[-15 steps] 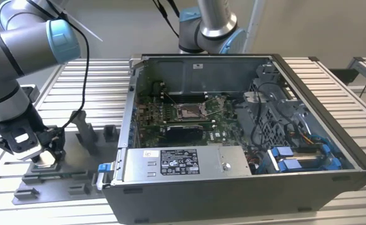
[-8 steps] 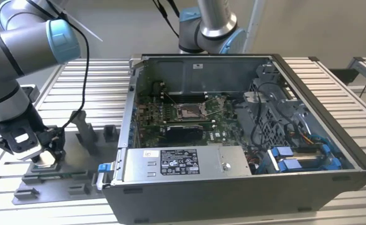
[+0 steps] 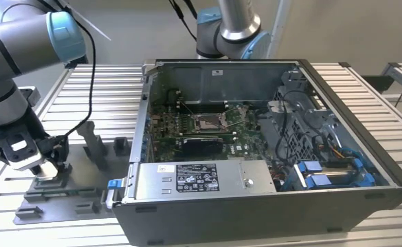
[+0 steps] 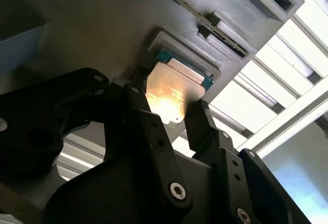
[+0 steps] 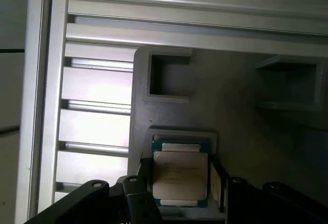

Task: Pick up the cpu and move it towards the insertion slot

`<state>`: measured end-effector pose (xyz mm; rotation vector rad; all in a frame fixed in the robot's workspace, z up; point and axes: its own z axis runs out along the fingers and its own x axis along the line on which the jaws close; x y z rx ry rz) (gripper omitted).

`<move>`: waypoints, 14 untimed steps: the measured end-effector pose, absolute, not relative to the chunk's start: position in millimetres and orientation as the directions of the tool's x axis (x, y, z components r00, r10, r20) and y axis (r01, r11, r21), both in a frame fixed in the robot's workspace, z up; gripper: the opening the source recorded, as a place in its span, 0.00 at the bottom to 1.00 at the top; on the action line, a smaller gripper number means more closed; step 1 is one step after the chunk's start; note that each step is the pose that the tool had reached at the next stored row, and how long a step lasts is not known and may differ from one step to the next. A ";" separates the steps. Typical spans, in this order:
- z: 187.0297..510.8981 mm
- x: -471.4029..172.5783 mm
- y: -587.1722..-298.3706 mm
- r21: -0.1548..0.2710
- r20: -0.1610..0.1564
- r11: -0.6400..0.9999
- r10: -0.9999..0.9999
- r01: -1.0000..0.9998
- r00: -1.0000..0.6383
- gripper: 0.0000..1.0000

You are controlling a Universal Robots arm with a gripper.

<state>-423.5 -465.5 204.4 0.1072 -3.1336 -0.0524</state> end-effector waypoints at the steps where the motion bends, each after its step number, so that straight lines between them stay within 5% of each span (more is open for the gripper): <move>1: 206.9 -423.5 -465.5 0.034 0.005 0.997 -0.068 -0.068 -0.998 0.00; 14: 228.3 -423.5 -465.5 0.033 0.004 0.997 -0.068 -0.068 -0.998 0.00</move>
